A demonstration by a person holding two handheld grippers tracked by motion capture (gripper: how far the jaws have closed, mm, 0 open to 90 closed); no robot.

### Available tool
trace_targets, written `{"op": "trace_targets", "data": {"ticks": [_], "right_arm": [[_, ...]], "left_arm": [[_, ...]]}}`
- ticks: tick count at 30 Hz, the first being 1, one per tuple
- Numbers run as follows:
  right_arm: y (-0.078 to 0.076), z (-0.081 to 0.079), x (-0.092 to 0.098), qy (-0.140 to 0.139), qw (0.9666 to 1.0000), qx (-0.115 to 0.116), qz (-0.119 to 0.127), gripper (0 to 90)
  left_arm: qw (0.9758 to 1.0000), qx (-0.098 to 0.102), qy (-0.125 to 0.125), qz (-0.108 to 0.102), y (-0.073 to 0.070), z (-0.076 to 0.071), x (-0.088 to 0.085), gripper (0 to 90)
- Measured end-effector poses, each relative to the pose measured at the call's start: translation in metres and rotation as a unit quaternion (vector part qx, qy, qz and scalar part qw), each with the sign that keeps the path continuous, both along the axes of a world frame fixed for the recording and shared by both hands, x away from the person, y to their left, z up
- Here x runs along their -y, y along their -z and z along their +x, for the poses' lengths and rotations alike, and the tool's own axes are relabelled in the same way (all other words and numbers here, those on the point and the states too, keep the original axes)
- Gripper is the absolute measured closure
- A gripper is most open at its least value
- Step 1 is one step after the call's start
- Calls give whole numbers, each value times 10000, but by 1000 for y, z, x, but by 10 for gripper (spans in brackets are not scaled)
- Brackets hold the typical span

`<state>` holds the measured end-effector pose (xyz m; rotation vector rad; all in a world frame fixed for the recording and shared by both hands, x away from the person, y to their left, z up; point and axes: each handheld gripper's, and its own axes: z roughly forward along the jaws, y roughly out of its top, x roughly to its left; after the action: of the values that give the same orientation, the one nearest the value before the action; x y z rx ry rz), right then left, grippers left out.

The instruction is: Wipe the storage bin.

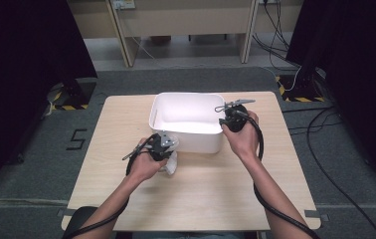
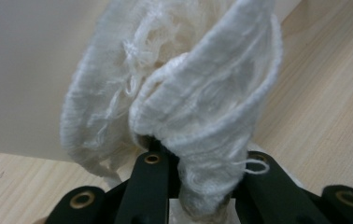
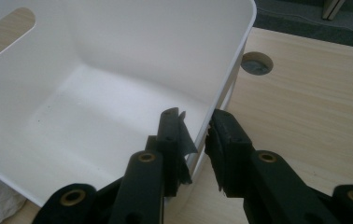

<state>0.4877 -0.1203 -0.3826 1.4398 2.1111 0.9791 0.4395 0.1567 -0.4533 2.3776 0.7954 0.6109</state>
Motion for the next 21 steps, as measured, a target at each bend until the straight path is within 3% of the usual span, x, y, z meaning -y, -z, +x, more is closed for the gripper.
{"op": "trace_targets", "data": {"ticks": [11, 21], "right_arm": [[0, 0, 0, 9, 10000, -2, 38, 746], [0, 0, 1, 5, 10000, 2, 38, 745]], "left_arm": [[9998, 149, 27, -139, -17, -3, -3, 780], [9995, 149, 23, -286, -31, -2, -8, 779]]}}
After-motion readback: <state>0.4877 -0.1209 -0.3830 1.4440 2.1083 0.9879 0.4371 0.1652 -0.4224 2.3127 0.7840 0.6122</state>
